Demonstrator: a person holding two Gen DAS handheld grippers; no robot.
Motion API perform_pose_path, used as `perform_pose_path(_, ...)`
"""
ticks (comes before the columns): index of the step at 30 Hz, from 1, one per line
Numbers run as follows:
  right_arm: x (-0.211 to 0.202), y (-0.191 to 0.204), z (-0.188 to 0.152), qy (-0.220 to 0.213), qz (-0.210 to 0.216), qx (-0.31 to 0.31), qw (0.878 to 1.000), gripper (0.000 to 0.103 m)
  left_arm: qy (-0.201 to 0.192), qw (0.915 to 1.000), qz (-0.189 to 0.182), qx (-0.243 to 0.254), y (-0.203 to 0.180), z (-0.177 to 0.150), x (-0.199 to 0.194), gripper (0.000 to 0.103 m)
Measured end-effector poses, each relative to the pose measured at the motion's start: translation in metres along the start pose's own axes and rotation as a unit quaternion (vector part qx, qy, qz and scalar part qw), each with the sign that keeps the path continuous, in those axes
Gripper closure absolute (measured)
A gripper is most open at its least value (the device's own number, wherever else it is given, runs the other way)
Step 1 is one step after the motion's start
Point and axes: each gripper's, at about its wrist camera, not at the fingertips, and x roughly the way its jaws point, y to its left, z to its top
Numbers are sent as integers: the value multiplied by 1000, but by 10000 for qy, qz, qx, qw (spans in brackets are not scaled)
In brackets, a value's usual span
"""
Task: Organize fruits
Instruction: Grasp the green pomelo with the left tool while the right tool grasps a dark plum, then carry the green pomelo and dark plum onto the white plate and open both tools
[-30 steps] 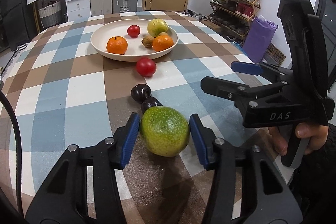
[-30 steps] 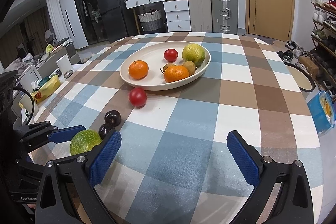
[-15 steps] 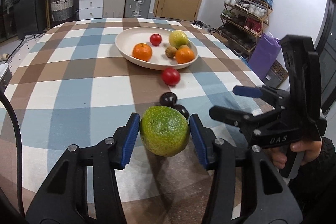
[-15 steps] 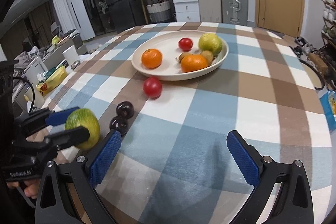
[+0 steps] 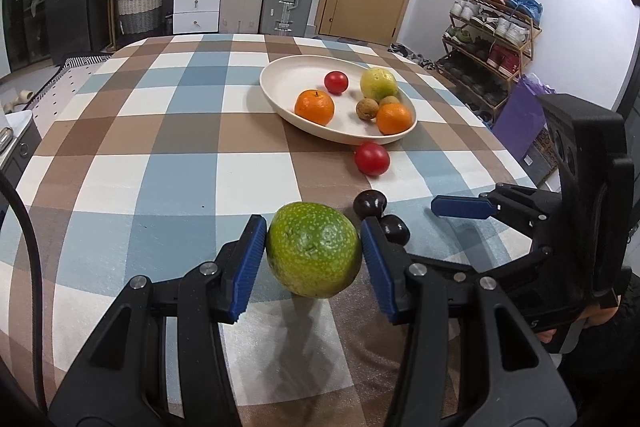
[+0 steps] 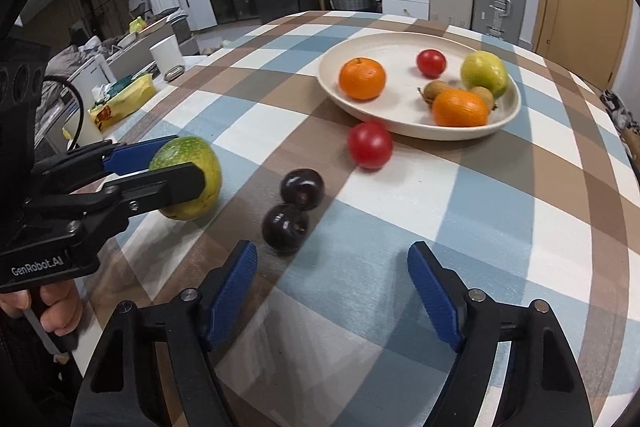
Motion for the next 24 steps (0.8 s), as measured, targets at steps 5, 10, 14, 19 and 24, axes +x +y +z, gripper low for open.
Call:
perform_pose_path(5,8,14,5,52,-97,-247,9996,29,15,10000,15,-75,5,1,3,57)
perform_pose_path(10,11,21,8,19,-202,-398,9990,42,15,9999,61,-103,8,2,5,57)
perform_pose_path(14,13,26,10,13,-198,-489,9986,58,5,9999,50,-128,9,5,8,57)
perform_pose_path(19,11,25,9,-29,18,-477,9989,72,38,9999,29,-132,8,6,12,57)
perform_pose_path(24,8,25,8,-135,186,-516,9984,77,66,9999,20,-114,7,9,16,57)
